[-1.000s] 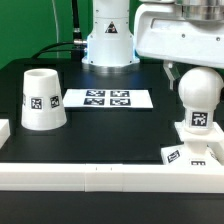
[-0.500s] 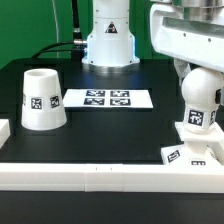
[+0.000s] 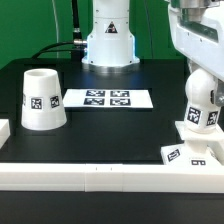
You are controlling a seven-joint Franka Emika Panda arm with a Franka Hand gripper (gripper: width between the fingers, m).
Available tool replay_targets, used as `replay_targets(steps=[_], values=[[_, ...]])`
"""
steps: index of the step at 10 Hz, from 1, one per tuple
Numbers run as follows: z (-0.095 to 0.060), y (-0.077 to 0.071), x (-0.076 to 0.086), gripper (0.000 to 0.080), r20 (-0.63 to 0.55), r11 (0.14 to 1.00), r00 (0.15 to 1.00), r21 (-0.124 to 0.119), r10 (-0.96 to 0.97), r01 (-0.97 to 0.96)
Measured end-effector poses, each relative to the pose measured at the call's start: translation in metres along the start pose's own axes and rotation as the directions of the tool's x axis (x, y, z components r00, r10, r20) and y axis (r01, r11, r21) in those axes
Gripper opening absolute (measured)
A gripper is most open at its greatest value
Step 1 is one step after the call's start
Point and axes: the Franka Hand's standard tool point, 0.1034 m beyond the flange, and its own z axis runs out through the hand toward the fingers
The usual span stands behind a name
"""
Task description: Assemble lamp
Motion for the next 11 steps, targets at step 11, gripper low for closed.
replay_targets(steps=[11], values=[[0.001, 0.012, 0.003, 0.0699, 0.057, 0.722, 0.724, -0.064, -0.687, 0.689]])
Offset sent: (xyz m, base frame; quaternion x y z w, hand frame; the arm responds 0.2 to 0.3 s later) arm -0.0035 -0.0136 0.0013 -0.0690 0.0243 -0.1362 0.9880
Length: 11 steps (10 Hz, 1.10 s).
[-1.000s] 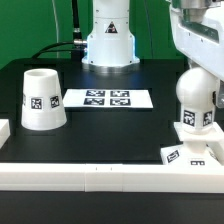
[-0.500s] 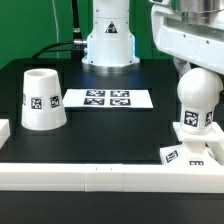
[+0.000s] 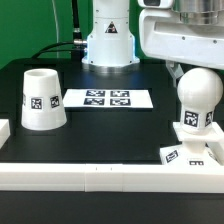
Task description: Assemble lamp
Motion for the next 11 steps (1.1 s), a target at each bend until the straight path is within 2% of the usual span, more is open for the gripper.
replay_targets(steps=[3, 6, 11], values=[[-0.004, 0.004, 0.007, 0.0699, -0.018, 0.934, 0.934, -0.036, -0.356, 0.355], [-0.006, 0.004, 0.012, 0.0699, -0.022, 0.791, 0.791, -0.041, -0.611, 0.610], [-0.006, 0.006, 0.014, 0.0699, -0.003, 0.514, 0.514, -0.052, -0.858, 0.856]])
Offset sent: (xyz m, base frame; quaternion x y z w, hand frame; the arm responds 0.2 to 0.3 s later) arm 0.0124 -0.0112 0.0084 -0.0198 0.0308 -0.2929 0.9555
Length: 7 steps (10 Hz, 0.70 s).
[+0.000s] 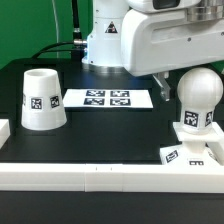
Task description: Assemble lamp
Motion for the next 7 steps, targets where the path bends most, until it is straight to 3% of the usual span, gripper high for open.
replay_targets(steps=[3, 7], values=[[0.000, 0.002, 0.000, 0.0699, 0.001, 0.977, 0.977, -0.003, -0.213, 0.213], [-0.002, -0.001, 0.011, 0.0699, 0.002, 0.826, 0.829, -0.078, -0.560, 0.558]])
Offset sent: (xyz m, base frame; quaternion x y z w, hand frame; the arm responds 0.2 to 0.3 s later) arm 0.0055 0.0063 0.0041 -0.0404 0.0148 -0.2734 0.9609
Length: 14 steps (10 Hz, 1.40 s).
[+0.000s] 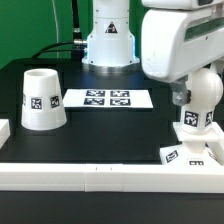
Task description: Assemble lamp
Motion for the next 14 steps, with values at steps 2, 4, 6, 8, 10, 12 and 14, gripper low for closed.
replay_targets(steps=[2, 4, 6, 8, 10, 12, 14], values=[[0.0010, -0.0022, 0.0029, 0.0699, 0.025, 0.986, 0.986, -0.019, -0.164, 0.164], [0.0021, -0.0054, 0.0051, 0.0699, 0.033, 0.968, 0.968, -0.019, -0.250, 0.251], [0.0023, -0.0044, 0.0039, 0.0699, 0.047, 0.916, 0.916, -0.018, -0.399, 0.400], [0.0023, -0.0042, 0.0038, 0.0699, 0.059, 0.884, 0.883, -0.018, -0.466, 0.468], [0.0022, -0.0021, 0.0019, 0.0699, 0.072, 0.827, 0.826, -0.015, -0.559, 0.561], [0.0027, -0.0005, -0.0006, 0.0598, 0.079, 0.793, 0.791, -0.010, -0.607, 0.609], [0.0027, 0.0002, -0.0013, 0.0576, 0.080, 0.795, 0.793, -0.010, -0.604, 0.607]])
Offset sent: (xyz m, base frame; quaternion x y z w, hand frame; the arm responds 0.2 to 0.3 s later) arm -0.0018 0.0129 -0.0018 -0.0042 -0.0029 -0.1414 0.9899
